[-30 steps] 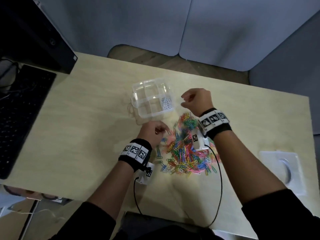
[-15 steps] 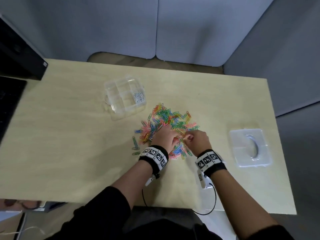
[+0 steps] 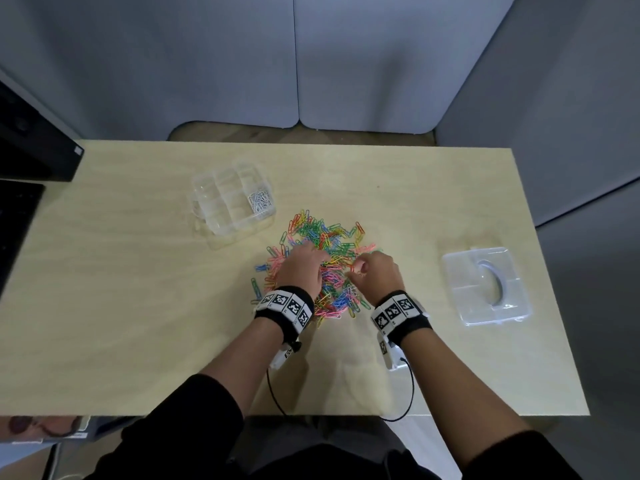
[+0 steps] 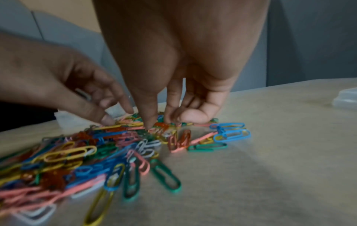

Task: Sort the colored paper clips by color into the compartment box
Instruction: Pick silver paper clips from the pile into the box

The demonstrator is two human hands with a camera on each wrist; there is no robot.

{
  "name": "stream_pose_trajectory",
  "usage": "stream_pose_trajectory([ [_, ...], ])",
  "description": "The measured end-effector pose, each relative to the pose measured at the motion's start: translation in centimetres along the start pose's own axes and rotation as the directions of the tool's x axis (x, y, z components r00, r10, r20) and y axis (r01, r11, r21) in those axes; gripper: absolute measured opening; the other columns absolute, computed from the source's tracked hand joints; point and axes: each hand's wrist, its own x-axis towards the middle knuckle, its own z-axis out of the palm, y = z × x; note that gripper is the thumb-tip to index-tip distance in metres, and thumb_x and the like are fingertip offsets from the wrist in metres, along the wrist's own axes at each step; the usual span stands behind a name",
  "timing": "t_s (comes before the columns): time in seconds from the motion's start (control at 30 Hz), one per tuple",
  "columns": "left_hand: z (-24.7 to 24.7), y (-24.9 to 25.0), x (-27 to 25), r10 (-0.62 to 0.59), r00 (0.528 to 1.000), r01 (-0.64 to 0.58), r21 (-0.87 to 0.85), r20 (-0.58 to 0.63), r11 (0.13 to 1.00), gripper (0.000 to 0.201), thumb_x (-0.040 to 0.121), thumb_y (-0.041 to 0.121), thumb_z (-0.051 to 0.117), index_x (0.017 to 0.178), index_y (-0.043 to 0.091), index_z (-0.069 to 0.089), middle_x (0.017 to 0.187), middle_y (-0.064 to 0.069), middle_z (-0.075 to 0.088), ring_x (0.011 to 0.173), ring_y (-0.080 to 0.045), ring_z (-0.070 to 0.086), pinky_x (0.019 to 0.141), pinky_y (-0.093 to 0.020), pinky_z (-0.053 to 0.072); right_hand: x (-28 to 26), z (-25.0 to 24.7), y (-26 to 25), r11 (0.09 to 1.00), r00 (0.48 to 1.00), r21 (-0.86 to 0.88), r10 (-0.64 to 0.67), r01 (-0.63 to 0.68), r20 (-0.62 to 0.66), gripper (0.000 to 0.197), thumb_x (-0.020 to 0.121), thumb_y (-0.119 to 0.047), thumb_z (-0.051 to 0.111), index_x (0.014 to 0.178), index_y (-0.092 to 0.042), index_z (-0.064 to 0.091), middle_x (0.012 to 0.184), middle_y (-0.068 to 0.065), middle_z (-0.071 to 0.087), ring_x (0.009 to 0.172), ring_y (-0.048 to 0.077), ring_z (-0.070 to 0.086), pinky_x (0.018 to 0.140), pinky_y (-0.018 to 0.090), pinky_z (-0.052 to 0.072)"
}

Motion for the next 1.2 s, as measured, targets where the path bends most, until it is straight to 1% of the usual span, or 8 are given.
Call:
stream_pose_trajectory([
  [0.17, 0.8, 1.8, 0.5, 0.064, 0.987, -0.073, 0.052, 0.147, 0.996, 0.014, 0.091, 0.027, 0.063, 0.103, 0.026, 0.071, 0.103, 0.001, 0.058, 0.105, -0.020, 0.052, 0.084, -0.037, 0.052, 0.6, 0.6, -0.5, 0.997, 0.998, 0.046, 0.055, -0.055, -0.007, 0.011, 0.087, -0.017, 0.063, 0.086, -0.015, 0.073, 0.089, 0.004, 0.072, 0.080, 0.024, 0.068, 0.077, 0.032, 0.056],
  [0.37, 1.2, 1.3, 0.7, 0.052, 0.988, -0.053, 0.004, 0.146, 0.999, 0.019, 0.093, 0.022, 0.061, 0.081, 0.016, 0.074, 0.077, 0.000, 0.067, 0.077, -0.018, 0.062, 0.069, -0.027, 0.052, 0.8, -0.9, 1.2, 0.970, 0.988, 0.212, 0.137, -0.119, -0.068, 0.028, 0.083, -0.004, 0.053, 0.092, -0.019, 0.074, 0.084, -0.002, 0.073, 0.064, 0.013, 0.062, 0.062, 0.011, 0.045],
  [0.5, 0.8, 0.7, 0.7, 0.018, 0.992, -0.016, -0.010, 0.127, 1.000, 0.026, 0.089, 0.006, 0.056, 0.064, 0.010, 0.064, 0.066, -0.007, 0.061, 0.069, -0.021, 0.057, 0.056, -0.025, 0.040, 0.4, -1.5, 2.1, 0.979, 0.988, 0.142, 0.154, -0.148, -0.031, 0.033, 0.081, -0.002, 0.050, 0.090, -0.022, 0.075, 0.088, 0.002, 0.074, 0.076, 0.022, 0.068, 0.071, 0.025, 0.053],
  [0.67, -0.2, -0.6, 0.9, -0.030, 0.999, 0.033, -0.068, 0.042, 0.997, 0.020, 0.091, 0.010, 0.055, 0.075, 0.012, 0.067, 0.072, -0.003, 0.063, 0.074, -0.020, 0.058, 0.068, -0.036, 0.054, -0.1, -1.2, 2.0, 0.970, 0.974, 0.099, 0.224, -0.221, -0.024, 0.016, 0.079, -0.012, 0.063, 0.085, -0.022, 0.075, 0.088, -0.003, 0.074, 0.084, 0.020, 0.069, 0.078, 0.030, 0.056],
  [0.77, -0.7, -0.4, 0.9, -0.018, 1.000, 0.020, -0.065, 0.021, 0.998, 0.015, 0.091, 0.012, 0.059, 0.099, 0.018, 0.070, 0.089, 0.000, 0.067, 0.088, -0.019, 0.060, 0.076, -0.035, 0.055, -0.7, -0.9, 1.9, 0.962, 0.964, 0.081, 0.264, -0.261, -0.022, 0.009, 0.077, -0.026, 0.076, 0.086, -0.023, 0.076, 0.088, -0.006, 0.074, 0.085, 0.019, 0.068, 0.076, 0.026, 0.053],
  [1.0, 0.2, 1.1, 1.1, 0.091, 0.980, -0.106, 0.079, 0.176, 0.991, 0.016, 0.093, 0.028, 0.057, 0.099, 0.022, 0.071, 0.101, 0.003, 0.058, 0.108, -0.020, 0.049, 0.088, -0.033, 0.049, -0.4, -1.2, 2.9, 0.946, 0.973, 0.235, 0.230, -0.223, -0.003, 0.021, 0.079, -0.008, 0.063, 0.083, -0.025, 0.076, 0.077, -0.007, 0.073, 0.075, 0.010, 0.068, 0.079, 0.021, 0.053],
  [1.1, 0.7, 1.0, 1.1, 0.069, 0.979, -0.087, 0.086, 0.191, 0.993, 0.017, 0.093, 0.032, 0.059, 0.094, 0.021, 0.073, 0.097, 0.004, 0.057, 0.104, -0.020, 0.049, 0.084, -0.032, 0.048, -0.5, -1.7, 4.2, 0.853, 0.968, 0.460, 0.243, -0.247, 0.070, 0.018, 0.084, -0.005, 0.064, 0.091, -0.015, 0.076, 0.077, -0.001, 0.072, 0.071, 0.006, 0.069, 0.080, 0.018, 0.054],
  [1.2, 0.9, 0.6, 1.0, 0.047, 0.986, -0.054, 0.037, 0.160, 0.998, 0.015, 0.092, 0.030, 0.061, 0.087, 0.021, 0.071, 0.090, 0.005, 0.053, 0.096, -0.016, 0.047, 0.080, -0.030, 0.049, -1.1, -2.0, 4.1, 0.549, 0.947, 0.774, 0.228, -0.316, 0.225, 0.021, 0.089, 0.011, 0.058, 0.106, 0.005, 0.069, 0.094, 0.020, 0.068, 0.081, 0.029, 0.073, 0.082, 0.037, 0.061],
])
